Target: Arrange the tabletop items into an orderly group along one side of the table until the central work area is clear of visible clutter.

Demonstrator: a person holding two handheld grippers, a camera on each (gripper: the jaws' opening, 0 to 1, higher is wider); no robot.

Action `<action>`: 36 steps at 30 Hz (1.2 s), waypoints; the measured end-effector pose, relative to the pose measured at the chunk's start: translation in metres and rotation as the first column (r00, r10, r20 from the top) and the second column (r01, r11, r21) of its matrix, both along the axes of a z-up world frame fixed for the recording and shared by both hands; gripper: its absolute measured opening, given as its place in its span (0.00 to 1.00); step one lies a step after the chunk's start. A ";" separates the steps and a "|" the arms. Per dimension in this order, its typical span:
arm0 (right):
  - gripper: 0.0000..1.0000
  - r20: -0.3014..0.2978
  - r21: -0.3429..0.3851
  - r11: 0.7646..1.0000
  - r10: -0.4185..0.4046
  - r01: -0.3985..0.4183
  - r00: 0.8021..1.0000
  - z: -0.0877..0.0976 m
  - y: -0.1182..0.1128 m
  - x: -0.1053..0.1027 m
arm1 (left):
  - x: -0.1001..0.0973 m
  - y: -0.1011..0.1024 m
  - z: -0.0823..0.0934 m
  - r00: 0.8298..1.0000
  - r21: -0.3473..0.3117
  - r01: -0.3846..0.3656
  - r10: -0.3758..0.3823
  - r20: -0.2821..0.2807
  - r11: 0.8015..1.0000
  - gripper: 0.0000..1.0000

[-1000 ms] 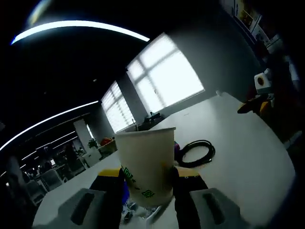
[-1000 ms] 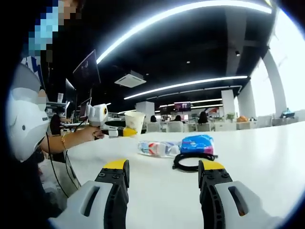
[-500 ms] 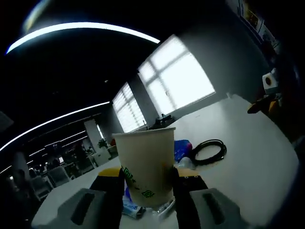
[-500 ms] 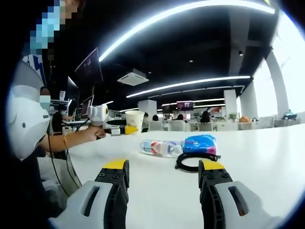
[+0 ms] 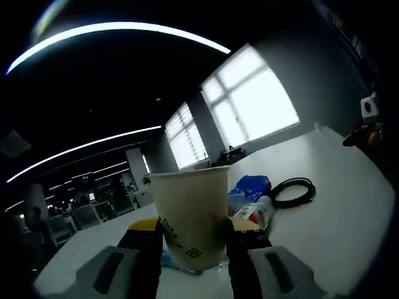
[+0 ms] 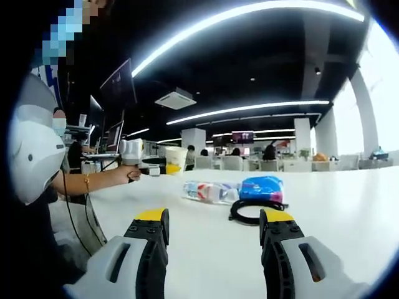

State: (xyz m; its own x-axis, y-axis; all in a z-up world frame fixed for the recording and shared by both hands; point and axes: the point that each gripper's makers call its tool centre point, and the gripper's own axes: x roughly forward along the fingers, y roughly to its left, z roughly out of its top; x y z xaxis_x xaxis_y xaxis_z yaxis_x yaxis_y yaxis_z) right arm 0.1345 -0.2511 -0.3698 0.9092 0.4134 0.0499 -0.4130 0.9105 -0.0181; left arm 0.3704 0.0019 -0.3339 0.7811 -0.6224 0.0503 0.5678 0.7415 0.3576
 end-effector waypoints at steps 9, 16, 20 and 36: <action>0.56 -0.011 0.006 1.000 -0.011 0.011 1.000 -0.005 -0.002 -0.002 | 0.012 0.016 -0.005 0.997 -0.015 -0.078 0.078 -0.015 0.997 0.39; 0.56 -0.010 0.006 1.000 -0.013 0.014 1.000 -0.005 -0.004 -0.002 | 0.024 0.025 -0.006 0.993 -0.048 -0.114 0.112 -0.038 0.992 0.39; 0.56 -0.005 0.007 1.000 -0.018 0.018 1.000 -0.004 -0.006 -0.002 | 0.030 0.025 -0.012 0.991 -0.047 -0.123 0.120 -0.053 0.991 0.39; 0.56 0.001 0.018 0.999 -0.050 0.050 0.999 -0.004 -0.016 -0.004 | 0.050 0.035 -0.036 0.976 -0.093 -0.178 0.163 -0.146 0.980 0.39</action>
